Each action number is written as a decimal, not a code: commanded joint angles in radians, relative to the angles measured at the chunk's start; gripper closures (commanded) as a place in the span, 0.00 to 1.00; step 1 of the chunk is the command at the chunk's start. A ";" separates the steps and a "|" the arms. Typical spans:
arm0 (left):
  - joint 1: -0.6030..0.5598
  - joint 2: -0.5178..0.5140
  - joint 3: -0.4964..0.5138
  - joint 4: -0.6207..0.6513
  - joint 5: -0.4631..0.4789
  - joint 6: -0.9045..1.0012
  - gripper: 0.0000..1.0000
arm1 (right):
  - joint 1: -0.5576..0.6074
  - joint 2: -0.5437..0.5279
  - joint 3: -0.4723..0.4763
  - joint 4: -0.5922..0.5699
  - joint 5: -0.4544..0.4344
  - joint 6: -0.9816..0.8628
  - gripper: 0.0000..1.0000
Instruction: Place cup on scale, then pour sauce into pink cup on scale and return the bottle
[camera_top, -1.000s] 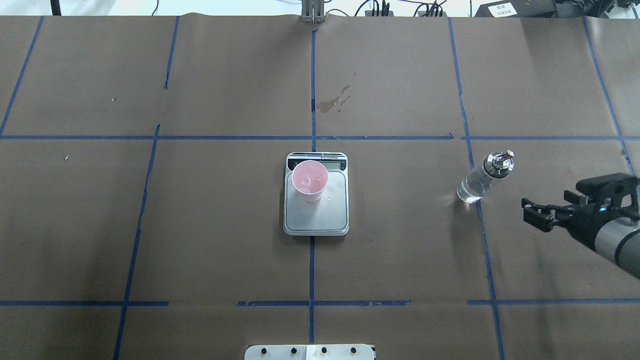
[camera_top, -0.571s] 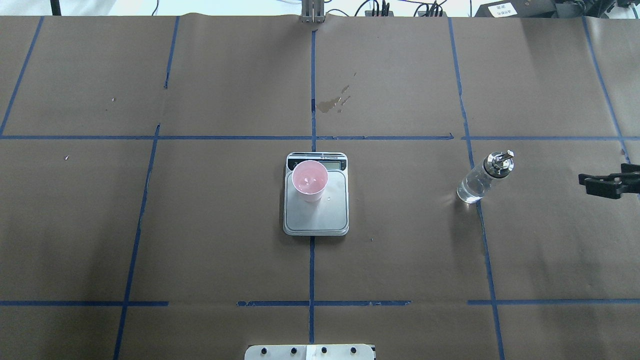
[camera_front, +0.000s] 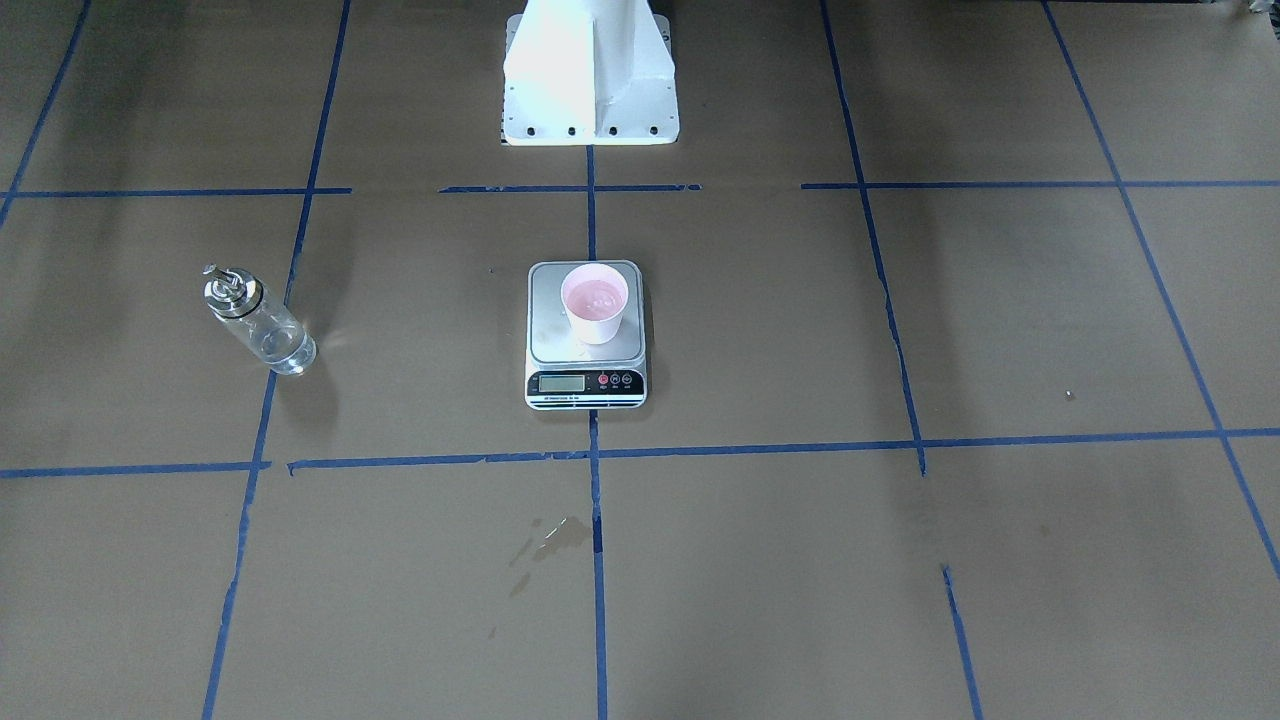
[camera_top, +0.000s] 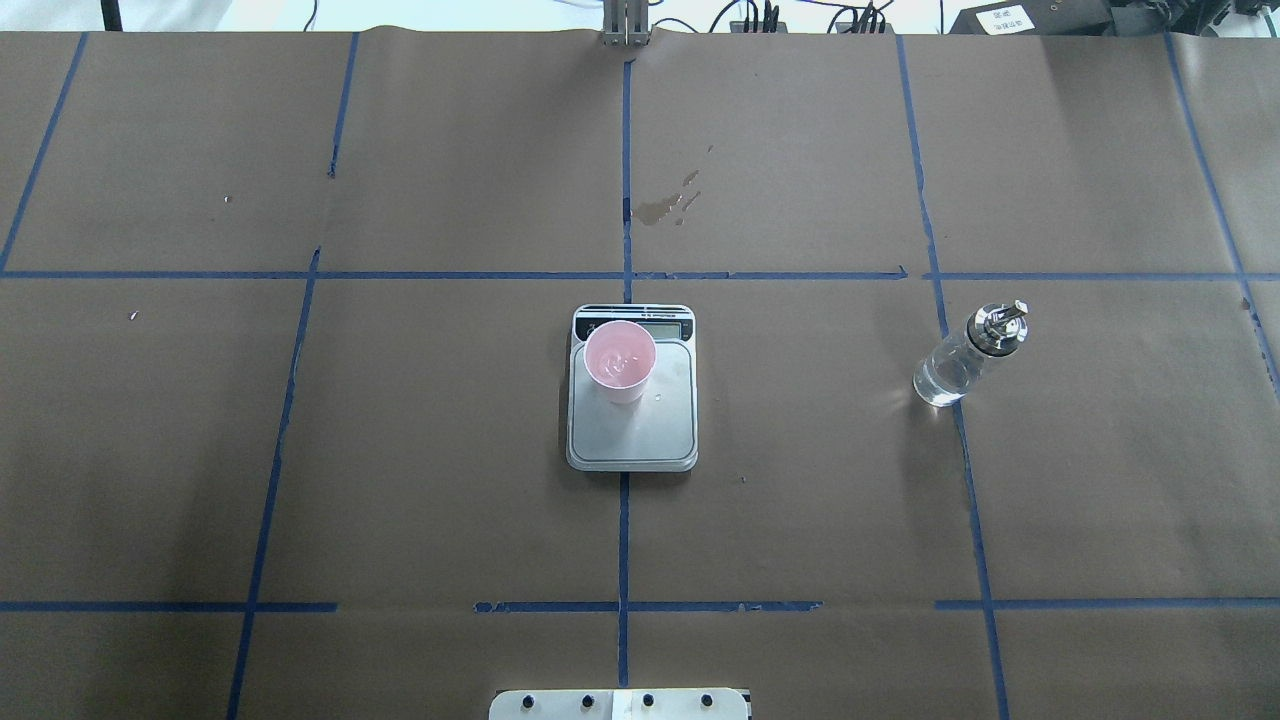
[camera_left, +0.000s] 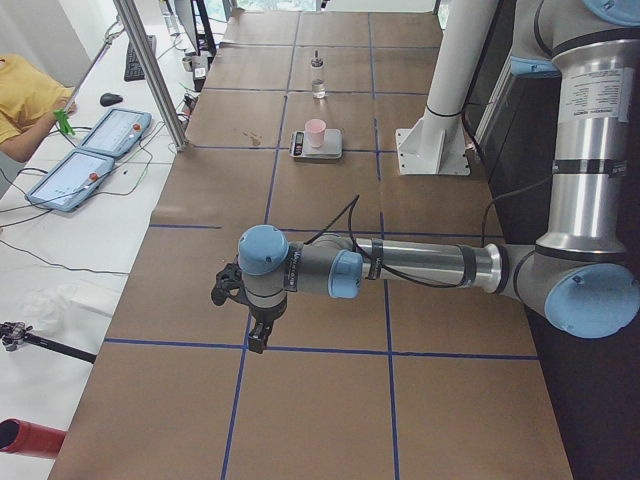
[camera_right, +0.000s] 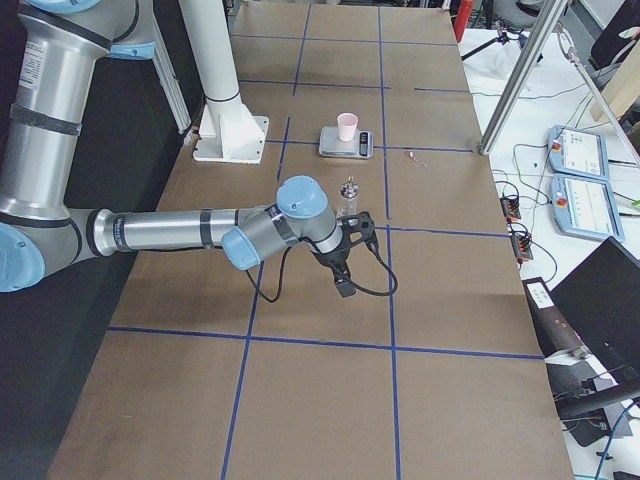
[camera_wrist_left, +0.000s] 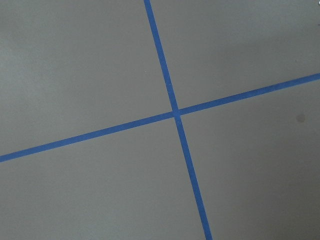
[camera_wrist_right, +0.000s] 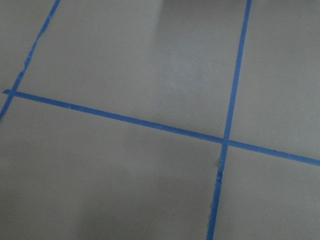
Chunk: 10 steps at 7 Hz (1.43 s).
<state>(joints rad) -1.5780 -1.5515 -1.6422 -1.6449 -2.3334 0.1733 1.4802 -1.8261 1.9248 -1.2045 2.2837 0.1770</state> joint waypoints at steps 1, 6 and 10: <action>0.000 0.001 0.007 0.000 0.000 0.003 0.00 | 0.035 0.054 -0.010 -0.391 0.003 -0.111 0.00; 0.000 -0.002 0.015 0.000 0.000 0.005 0.00 | 0.034 -0.016 -0.087 -0.397 0.007 -0.108 0.00; 0.000 -0.002 0.028 -0.001 0.000 0.005 0.00 | 0.034 -0.006 -0.084 -0.395 0.006 -0.111 0.00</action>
<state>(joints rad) -1.5784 -1.5553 -1.6211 -1.6455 -2.3332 0.1779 1.5140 -1.8342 1.8396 -1.6000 2.2898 0.0659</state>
